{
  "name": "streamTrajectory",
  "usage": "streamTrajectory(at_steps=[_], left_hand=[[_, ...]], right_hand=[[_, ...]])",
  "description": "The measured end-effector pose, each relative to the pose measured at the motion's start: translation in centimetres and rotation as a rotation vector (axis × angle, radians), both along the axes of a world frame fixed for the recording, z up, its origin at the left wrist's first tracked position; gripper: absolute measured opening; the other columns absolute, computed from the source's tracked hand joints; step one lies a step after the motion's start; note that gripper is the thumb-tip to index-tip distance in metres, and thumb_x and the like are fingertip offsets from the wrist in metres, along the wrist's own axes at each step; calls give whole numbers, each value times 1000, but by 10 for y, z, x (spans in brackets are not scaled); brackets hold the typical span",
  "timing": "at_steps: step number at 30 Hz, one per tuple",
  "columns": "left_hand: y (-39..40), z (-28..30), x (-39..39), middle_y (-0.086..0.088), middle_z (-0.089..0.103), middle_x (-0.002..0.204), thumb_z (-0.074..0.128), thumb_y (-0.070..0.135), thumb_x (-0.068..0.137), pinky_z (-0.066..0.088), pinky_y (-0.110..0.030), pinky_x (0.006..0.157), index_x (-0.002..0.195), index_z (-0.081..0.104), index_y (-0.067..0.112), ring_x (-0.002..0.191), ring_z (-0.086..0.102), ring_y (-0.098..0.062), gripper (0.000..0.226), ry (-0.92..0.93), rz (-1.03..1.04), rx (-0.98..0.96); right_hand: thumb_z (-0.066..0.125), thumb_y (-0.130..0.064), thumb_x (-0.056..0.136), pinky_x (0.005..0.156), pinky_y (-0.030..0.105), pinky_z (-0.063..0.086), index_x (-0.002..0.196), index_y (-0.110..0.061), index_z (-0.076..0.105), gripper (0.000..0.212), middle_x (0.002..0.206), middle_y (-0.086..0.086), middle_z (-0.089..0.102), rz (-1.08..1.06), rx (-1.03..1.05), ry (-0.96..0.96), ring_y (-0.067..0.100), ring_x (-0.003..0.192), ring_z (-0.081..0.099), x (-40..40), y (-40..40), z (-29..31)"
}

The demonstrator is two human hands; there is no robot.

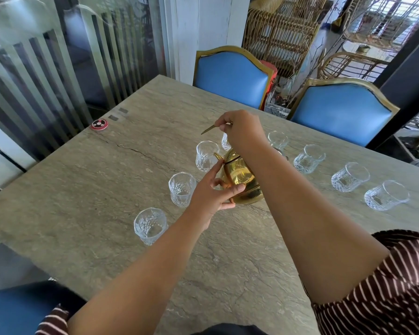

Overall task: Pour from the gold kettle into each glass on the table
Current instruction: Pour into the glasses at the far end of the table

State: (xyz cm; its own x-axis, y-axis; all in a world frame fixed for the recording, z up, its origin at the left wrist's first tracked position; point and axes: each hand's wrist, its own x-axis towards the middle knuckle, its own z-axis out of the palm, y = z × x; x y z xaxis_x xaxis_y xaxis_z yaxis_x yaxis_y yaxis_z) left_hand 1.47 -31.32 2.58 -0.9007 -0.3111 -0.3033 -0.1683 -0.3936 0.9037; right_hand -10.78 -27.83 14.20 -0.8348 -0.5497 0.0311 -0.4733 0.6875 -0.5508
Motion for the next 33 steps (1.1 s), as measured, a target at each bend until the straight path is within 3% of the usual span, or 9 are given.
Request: streamTrajectory(at_steps=[3, 8, 12, 16, 21, 28, 33], left_hand=[[0, 1, 0, -11, 55, 134, 86, 10, 75, 62, -48, 86, 149, 41, 43, 112, 66, -15, 92, 4, 1, 5], [1, 1, 0, -9, 54, 133, 86, 9, 75, 62, -48, 86, 149, 41, 42, 110, 66, -12, 93, 8, 4, 9], [0, 0, 0, -10, 54, 134, 86, 11, 75, 62, -49, 87, 149, 41, 43, 114, 65, -16, 93, 7, 2, 6], [0, 1, 1, -11, 53, 133, 85, 10, 76, 62, -49, 87, 149, 40, 43, 110, 66, -12, 92, 10, 2, 7], [-1, 0, 2, -14, 53, 139, 86, 11, 76, 62, -50, 86, 148, 41, 44, 120, 64, -21, 92, 8, -5, 3], [-1, 1, 1, -15, 56, 137, 86, 11, 76, 61, -51, 86, 146, 44, 45, 118, 65, -21, 89, 6, -7, 6], [0, 1, 2, -16, 55, 140, 86, 11, 75, 61, -51, 86, 146, 43, 45, 121, 63, -25, 89, -2, -9, 3]], right_hand=[[50, -6, 99, 68, 22, 44, 113, -15, 70, 26, 116, 7, 68, 4, 22, 2, 22, 86, 62, -1, -1, 1], [51, -6, 98, 67, 25, 46, 111, -16, 71, 25, 114, 6, 68, 4, 25, 25, 19, 80, 58, -1, -2, 0], [52, -4, 97, 78, 33, 54, 108, -16, 72, 26, 113, 6, 69, -1, 6, 42, 22, 90, 63, 2, -1, 0], [52, -5, 97, 79, 33, 54, 107, -16, 72, 25, 112, 4, 69, 2, 3, 51, 22, 96, 65, 2, -1, 0], [52, -7, 97, 77, 31, 52, 107, -18, 72, 25, 113, 4, 68, -2, 5, 52, 16, 82, 57, 0, -2, -2], [52, -5, 97, 65, 26, 46, 106, -18, 72, 25, 111, 4, 68, 7, 29, 50, 16, 77, 55, -2, -3, 0], [51, -4, 97, 69, 30, 51, 108, -18, 71, 26, 113, 4, 68, 10, 48, 33, 17, 80, 58, -1, -3, 2]])
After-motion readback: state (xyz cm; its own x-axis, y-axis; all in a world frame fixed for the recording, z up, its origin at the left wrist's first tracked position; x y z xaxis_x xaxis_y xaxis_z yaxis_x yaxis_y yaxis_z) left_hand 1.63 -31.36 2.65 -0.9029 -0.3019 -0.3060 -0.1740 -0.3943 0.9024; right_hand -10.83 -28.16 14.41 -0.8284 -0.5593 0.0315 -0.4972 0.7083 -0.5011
